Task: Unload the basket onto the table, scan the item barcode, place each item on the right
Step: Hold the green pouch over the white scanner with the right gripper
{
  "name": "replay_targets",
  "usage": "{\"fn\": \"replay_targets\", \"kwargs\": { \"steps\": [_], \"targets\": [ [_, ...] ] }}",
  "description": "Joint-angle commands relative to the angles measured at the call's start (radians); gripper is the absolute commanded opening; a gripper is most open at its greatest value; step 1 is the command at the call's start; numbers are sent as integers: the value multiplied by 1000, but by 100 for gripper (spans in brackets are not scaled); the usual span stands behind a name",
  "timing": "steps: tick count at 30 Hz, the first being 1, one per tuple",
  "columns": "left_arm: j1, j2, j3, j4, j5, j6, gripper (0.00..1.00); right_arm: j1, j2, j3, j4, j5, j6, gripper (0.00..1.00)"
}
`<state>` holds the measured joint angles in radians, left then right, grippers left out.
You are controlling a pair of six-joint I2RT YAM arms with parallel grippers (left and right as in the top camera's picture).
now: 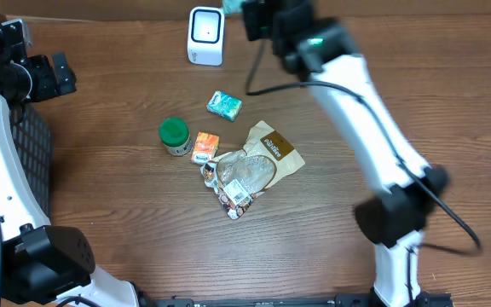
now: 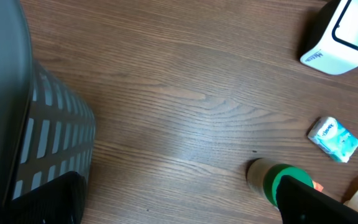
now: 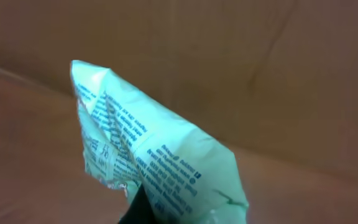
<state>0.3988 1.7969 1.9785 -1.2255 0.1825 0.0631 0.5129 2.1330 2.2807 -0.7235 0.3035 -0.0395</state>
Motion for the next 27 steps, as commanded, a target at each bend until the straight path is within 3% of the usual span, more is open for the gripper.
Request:
{"fn": "replay_targets", "kwargs": {
  "steps": [1, 11, 15, 27],
  "targets": [
    [-7, 10, 4, 3, 0, 27, 100, 19, 111, 10, 227, 220, -372, 4],
    [-6, 10, 4, 3, 0, 27, 100, 27, 342, 9, 733, 213, -957, 4],
    [-6, 10, 4, 3, 1, 27, 99, 39, 414, 9, 783, 148, -1094, 4],
    [-6, 10, 4, 3, 1, 27, 100, 50, 462, 8, 806, 140, -1148, 4]
  ]
}}
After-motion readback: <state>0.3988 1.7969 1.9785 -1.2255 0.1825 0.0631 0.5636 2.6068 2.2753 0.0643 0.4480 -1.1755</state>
